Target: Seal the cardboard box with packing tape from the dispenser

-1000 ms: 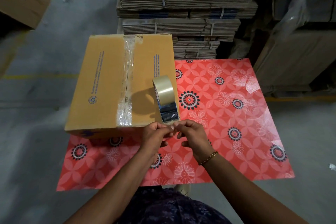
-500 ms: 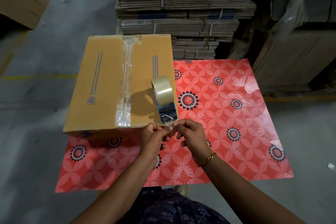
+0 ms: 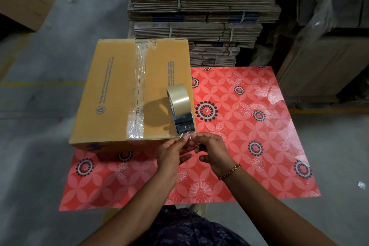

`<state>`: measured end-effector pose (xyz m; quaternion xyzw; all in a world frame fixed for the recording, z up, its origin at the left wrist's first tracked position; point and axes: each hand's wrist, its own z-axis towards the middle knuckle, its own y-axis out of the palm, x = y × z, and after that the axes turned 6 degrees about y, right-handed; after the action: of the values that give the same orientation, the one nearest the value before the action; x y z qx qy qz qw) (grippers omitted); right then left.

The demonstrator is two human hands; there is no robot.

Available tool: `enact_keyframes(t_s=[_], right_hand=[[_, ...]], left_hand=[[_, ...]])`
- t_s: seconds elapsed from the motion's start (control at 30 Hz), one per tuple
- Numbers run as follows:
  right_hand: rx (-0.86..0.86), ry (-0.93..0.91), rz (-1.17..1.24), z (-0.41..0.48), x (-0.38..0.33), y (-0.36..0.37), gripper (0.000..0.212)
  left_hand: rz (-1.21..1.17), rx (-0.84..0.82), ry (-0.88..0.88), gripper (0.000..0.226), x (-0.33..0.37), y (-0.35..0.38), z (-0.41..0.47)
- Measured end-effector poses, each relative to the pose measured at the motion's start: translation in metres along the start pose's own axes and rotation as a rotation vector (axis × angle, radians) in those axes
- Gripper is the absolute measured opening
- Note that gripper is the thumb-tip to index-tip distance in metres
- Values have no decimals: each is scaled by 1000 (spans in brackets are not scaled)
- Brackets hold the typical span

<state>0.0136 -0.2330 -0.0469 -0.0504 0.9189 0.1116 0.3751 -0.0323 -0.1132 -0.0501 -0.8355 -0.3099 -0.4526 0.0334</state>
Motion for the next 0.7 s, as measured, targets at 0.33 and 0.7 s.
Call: enact_keyframes(t_s=[0.33, 0.7], right_hand=[[-13, -32, -165, 6, 3, -8, 15], [334, -385, -598, 25, 12, -1, 30]], left_hand=[[183, -96, 89, 23, -7, -17, 11], [487, -39, 261, 27, 5, -20, 15]])
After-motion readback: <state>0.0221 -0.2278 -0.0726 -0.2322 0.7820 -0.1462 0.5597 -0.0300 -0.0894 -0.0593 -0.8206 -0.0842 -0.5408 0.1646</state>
